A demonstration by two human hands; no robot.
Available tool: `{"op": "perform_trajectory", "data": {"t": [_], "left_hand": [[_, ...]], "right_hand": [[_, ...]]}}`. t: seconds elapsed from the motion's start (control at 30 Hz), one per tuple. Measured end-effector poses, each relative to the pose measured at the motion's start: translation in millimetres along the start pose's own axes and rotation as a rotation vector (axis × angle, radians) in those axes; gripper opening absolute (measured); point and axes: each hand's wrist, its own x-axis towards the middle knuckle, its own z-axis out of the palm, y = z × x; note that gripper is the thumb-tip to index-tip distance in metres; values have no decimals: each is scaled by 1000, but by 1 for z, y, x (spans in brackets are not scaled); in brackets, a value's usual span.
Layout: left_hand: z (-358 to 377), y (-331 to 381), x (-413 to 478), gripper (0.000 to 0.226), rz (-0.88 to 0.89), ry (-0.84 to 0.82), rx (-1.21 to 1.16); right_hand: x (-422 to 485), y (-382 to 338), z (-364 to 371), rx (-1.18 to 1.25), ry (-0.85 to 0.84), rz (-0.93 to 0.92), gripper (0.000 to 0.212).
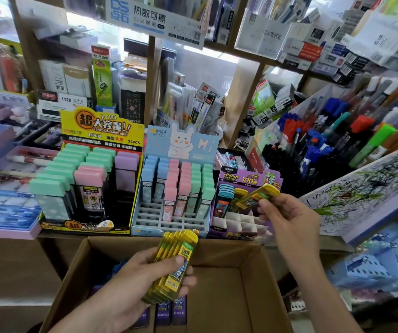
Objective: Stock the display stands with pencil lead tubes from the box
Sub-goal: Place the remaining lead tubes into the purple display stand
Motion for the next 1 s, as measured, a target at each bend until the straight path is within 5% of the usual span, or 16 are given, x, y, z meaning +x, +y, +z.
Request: {"op": "perform_trajectory", "data": {"t": [0.57,0.77,1.0], "left_hand": [[5,-2,-1,38,1,20,24],[5,-3,0,44,3,23,8],[6,-5,0,53,-19,26,-26]], "right_hand": [[10,28,30,-427,-100,-7,6],[12,32,33,-574,-132,-21,36],[11,32,34,-566,-122,-18,32]]}}
